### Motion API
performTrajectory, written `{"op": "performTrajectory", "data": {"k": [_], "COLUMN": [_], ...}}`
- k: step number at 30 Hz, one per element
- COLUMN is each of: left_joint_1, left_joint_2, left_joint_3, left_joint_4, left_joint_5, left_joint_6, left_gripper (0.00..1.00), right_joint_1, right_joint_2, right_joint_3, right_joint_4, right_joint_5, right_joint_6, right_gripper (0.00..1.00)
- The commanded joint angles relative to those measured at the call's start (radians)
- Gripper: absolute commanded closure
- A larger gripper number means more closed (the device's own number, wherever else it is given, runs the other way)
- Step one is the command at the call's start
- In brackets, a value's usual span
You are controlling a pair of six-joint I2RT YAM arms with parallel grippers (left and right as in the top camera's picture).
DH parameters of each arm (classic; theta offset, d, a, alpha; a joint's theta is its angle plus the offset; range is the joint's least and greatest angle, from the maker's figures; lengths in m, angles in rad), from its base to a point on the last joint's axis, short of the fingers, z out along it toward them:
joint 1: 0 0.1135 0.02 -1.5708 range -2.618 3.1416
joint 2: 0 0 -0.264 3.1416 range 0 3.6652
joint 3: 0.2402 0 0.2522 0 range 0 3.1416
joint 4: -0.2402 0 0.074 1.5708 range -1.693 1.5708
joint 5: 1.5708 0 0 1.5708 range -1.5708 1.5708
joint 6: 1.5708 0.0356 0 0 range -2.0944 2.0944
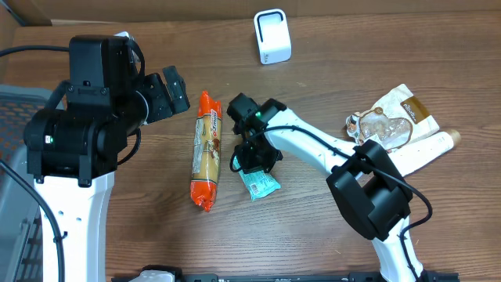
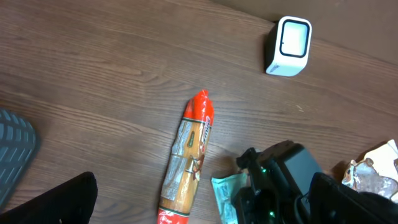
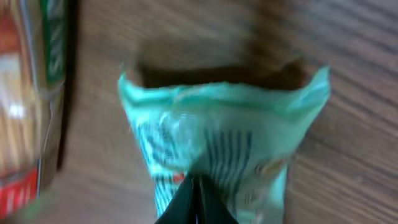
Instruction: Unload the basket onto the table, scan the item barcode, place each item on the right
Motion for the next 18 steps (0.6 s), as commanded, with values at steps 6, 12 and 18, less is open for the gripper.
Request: {"op": "performTrajectory", "data": {"k": [6,12,18], "left_joint_1": [0.004,0.004,0.004], "left_joint_2": [0.002,0.002,0.002], "left_joint_3": [0.016,0.016,0.016], "left_joint_4": [0.001,0.001,0.001], "left_joint_5": [-0.005,-0.005,-0.005], "left_joint_6": [-0.006,-0.006,-0.006], "left_gripper": [0.00,0.00,0.00], "right_joint_1": [-0.006,-0.044,-0.076], "right_joint_2": [-0.002,-0.029,-0.106], "right_joint_3": [-0.124,0.036,0.215], "right_joint_4": [0.132,0.023,-0.101], "right_joint_5": [0.145,0.144,0.144], "right_joint_6": [0.082,0.075,0.030], "right_gripper": [0.83,0.80,0.78]}}
